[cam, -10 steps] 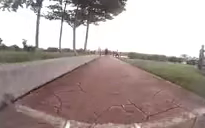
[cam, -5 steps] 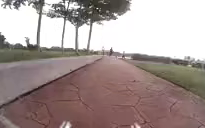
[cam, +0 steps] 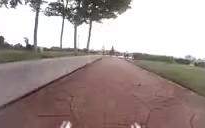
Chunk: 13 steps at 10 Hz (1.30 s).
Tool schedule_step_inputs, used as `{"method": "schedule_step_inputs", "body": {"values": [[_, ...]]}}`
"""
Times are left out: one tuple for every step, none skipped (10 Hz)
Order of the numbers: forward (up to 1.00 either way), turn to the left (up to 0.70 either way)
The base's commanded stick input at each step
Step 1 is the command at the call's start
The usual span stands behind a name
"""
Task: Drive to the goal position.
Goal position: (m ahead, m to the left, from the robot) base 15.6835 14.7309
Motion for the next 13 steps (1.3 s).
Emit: {"method": "schedule_step_inputs", "body": {"values": [[0.7,-0.23],[0.7,-0.28],[0.7,-0.16],[0.7,0.0],[0.7,0.0],[0.7,0.0],[0.7,0.0],[0.7,0.0],[0.7,0.0],[0.7,0.0],[0.7,-0.03],[0.7,-0.05],[0.7,-0.24]]}}
